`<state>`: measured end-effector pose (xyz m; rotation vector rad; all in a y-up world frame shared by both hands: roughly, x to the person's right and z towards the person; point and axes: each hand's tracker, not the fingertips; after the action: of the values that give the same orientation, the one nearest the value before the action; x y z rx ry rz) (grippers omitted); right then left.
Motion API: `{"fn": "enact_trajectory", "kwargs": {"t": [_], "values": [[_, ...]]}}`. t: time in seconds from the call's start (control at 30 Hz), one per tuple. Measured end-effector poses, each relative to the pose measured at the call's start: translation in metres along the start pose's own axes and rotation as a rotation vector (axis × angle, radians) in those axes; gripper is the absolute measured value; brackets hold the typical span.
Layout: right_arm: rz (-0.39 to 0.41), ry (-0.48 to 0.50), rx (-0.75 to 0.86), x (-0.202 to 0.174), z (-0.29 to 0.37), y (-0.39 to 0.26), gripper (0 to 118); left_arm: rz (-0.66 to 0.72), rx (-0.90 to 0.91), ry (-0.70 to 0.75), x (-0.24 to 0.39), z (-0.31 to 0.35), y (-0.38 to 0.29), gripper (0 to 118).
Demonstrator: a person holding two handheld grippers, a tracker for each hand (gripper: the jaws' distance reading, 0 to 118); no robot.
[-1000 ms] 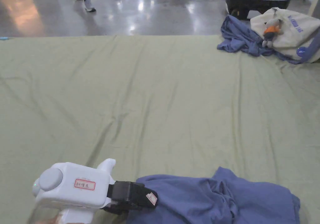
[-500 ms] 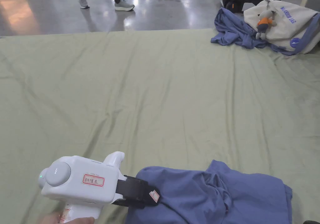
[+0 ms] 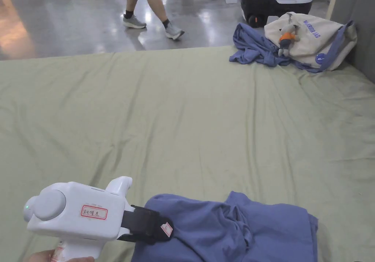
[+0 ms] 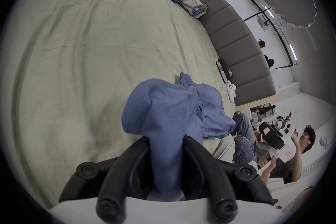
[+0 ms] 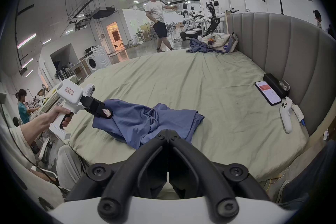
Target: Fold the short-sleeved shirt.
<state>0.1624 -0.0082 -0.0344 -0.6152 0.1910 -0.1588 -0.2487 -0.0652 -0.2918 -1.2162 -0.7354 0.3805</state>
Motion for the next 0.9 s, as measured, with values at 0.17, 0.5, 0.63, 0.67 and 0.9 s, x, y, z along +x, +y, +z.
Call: {"fn": "enact_trajectory", "kwargs": {"t": [0.17,0.5,0.63,0.67,0.9], "values": [[-0.025,-0.006,0.013,0.009,0.007,-0.004,2,-0.032,-0.01,0.016,0.032,0.005,0.004,21],[-0.067,-0.011,0.055,0.038,0.026,-0.014,2,-0.185,-0.083,0.032,0.142,-0.042,0.03,21],[-0.082,-0.023,0.059,0.05,0.037,-0.019,2,-0.218,-0.117,0.035,0.168,-0.088,0.042,21],[-0.085,-0.026,0.058,0.053,0.039,-0.02,2,-0.224,-0.133,0.055,0.175,-0.102,0.043,21],[-0.108,-0.055,0.069,0.068,0.055,-0.028,2,-0.298,-0.221,0.131,0.204,-0.179,0.035,21]]}}
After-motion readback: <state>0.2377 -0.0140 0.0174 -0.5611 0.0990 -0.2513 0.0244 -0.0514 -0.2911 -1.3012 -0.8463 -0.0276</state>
